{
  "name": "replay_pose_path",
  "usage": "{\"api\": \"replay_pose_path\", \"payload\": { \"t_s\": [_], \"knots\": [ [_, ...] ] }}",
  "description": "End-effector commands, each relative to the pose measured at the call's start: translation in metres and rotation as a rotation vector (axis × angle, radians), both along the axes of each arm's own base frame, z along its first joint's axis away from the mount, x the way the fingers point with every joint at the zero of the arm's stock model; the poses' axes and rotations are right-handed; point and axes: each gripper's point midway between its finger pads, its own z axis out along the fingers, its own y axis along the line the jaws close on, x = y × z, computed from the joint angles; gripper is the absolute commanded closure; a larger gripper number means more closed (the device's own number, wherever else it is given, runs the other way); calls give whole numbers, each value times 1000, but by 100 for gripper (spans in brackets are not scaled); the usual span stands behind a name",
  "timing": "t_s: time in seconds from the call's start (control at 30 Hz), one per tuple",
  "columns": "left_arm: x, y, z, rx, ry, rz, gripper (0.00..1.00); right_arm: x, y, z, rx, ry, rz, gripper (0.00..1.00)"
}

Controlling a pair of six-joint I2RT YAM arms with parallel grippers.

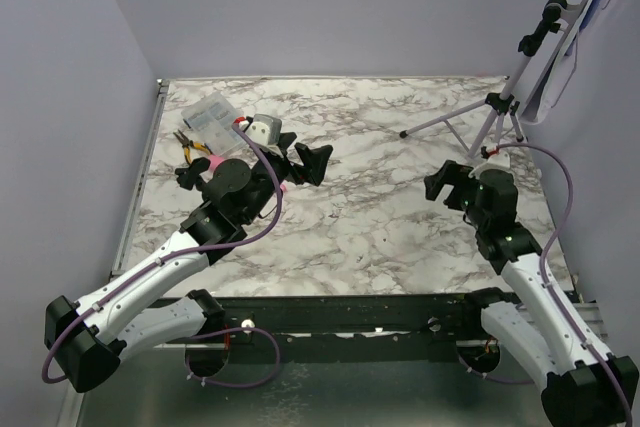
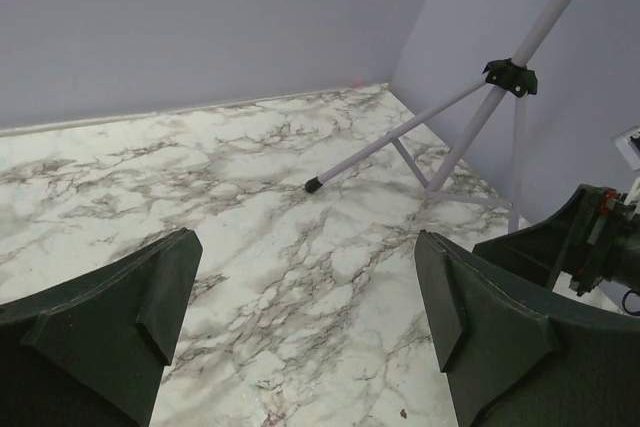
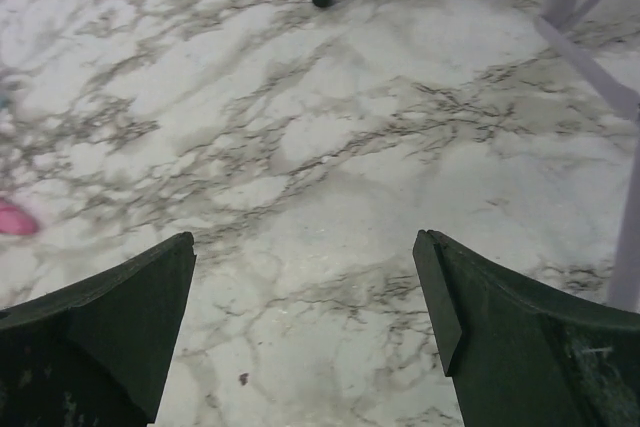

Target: Set up the instrument practice props

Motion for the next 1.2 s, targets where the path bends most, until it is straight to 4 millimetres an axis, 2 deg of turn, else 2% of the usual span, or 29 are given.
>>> {"api": "replay_pose_path", "payload": {
  "t_s": [0.0,0.2,0.33,0.47,0.57,0.7,0.73,0.8,0.9,0.93,1.1,1.17],
  "knots": [
    [-3,-4,6,-2,0,-20,3,-18,40,11,169,0,160,0],
    [2,-8,-3,18,24,-16,2,-28,77,19,264,-57,337,0],
    [7,-13,-14,47,65,-16,1,-25,102,10,327,-30,399,0],
    [15,-11,-19,104,200,8,1,-23,133,5,290,-17,443,0],
    [15,10,-7,108,283,65,1,-21,158,7,266,-27,511,1],
    [4,55,18,105,314,174,1,-10,171,-1,316,22,488,0],
    [1,64,20,118,324,197,1,-8,175,0,349,30,479,0],
    [-5,82,20,152,355,255,1,-10,193,7,407,4,577,1],
    [-17,105,24,174,379,321,1,-21,240,29,444,-79,866,0],
    [-23,110,31,164,367,326,1,-19,257,27,417,-96,905,0],
    [-50,131,72,76,255,315,1,-26,362,50,333,-337,1178,0],
    [-61,139,83,51,223,307,1,-27,404,49,317,-420,1262,0]
  ]
}}
